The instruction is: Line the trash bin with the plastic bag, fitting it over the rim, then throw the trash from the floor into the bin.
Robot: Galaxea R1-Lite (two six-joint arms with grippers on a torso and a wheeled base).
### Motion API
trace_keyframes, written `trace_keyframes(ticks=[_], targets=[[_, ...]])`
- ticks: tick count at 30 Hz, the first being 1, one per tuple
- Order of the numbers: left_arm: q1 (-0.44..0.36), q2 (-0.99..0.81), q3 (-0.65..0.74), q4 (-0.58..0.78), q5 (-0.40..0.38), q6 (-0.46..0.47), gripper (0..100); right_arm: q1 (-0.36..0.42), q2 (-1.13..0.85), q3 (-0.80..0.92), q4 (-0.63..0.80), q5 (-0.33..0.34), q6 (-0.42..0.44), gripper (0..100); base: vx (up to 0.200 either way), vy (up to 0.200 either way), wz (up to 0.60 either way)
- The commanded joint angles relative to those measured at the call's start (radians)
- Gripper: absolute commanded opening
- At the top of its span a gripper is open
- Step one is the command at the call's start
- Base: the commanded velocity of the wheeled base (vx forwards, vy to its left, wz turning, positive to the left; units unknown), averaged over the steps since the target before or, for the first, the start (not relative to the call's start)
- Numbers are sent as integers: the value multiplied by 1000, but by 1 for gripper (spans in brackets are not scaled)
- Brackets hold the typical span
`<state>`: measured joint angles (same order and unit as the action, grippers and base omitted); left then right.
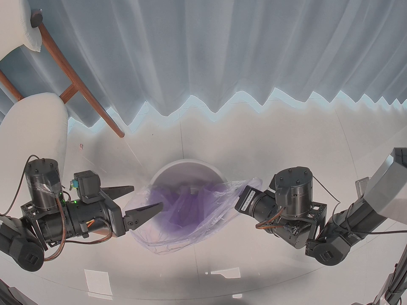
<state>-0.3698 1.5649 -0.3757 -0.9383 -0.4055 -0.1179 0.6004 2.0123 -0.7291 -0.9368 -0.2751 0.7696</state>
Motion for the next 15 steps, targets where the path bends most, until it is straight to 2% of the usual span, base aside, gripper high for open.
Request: trace_keyframes(ticks=[1, 4, 7, 9, 14, 15], targets=[[68, 50, 55, -28, -16, -16, 100, 1, 3, 2, 1, -1, -1, 0, 0, 0, 0], [48, 60, 61, -31, -21, -109, 100, 1, 3, 4, 0, -3, 0, 0, 0, 0, 0], [31, 58, 57, -34, -35, -117, 100, 1, 3, 5, 0, -4, 0, 0, 0, 0, 0], [23, 58, 77, -63, -84, -106, 100, 1, 0, 5, 1, -4, 0, 0, 0, 0, 0], [6, 61, 155, -102, -118, 46, 100, 1, 2, 13, -2, -4, 0, 0, 0, 0, 0], [14, 66, 161, -102, -130, 127, 100, 1, 2, 20, -4, -4, 0, 0, 0, 0, 0]])
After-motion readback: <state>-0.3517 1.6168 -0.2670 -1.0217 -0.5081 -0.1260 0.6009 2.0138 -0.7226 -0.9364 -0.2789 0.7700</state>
